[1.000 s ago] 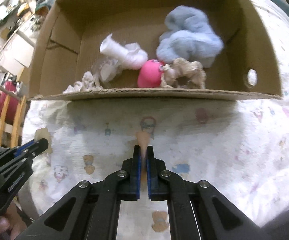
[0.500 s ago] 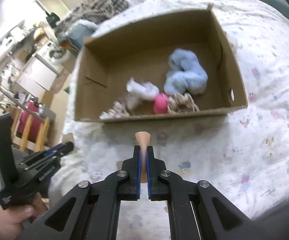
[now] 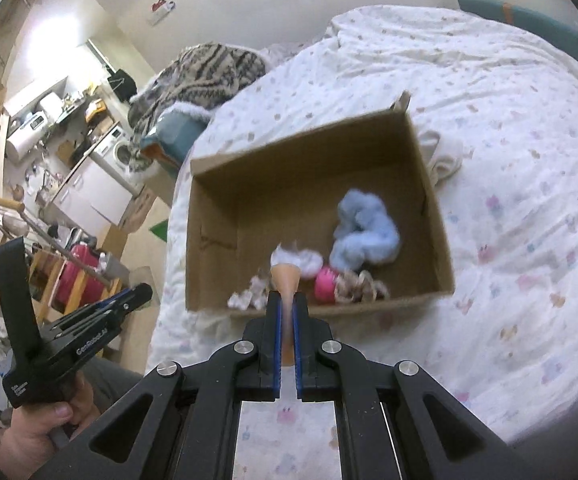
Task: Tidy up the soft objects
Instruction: 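Carry the beige item and orange tube into the box and open both tools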
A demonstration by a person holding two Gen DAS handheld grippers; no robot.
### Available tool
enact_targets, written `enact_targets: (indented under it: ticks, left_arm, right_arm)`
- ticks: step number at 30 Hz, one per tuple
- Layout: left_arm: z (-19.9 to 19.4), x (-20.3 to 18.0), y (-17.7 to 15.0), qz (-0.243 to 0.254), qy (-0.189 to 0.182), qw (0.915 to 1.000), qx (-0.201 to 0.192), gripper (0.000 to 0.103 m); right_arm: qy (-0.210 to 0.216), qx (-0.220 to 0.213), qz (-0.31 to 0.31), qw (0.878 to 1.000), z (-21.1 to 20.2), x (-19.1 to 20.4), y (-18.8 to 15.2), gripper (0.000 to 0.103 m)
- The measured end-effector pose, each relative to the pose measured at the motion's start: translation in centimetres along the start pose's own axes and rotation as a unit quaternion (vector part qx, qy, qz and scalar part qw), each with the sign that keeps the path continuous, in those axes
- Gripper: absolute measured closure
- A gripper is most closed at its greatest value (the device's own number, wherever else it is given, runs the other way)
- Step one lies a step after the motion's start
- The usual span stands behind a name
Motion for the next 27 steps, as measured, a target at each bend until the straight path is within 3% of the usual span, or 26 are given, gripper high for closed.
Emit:
enact_targets:
  ticks: [10,13,18,27]
  left_arm:
    - [2.3,-2.2,2.9,0.026,-0.010,0.9996,-0.004,0.094]
    - [3.8,-2.8,3.0,0.019,-0.042,0.9989,0.009,0.094]
    - [6.5,-3.2,2.0,0.013,-0.062,0.9976,0.027,0.094]
    - [9.4,-3.0,0.5,0.013,-0.043,0.9979,0.046,0.090]
  right_arm:
    - [-0.002,-0.017,0.007,1.000,1.7,-1.9,3.7,0.097]
    - [0.003,-0.011,0.026,1.000,3.0,-2.9,3.9,0.097]
    - [0.009,0.010,0.057,0.998,5.8,-4.5,2.9,0.097]
    - [-0.028,0.049,0.049,0.997,8.8,-5.8,0.5,0.096]
Point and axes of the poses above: each gripper's, at about its wrist camera, not at the fingertips, and z roughly the way its jaws point, x to its left, y to its top, the point moved 9 cm from there along z, roughly the way its jaws point, and after that the axes turned 3 degrees about -z, right-handed, at the moved point
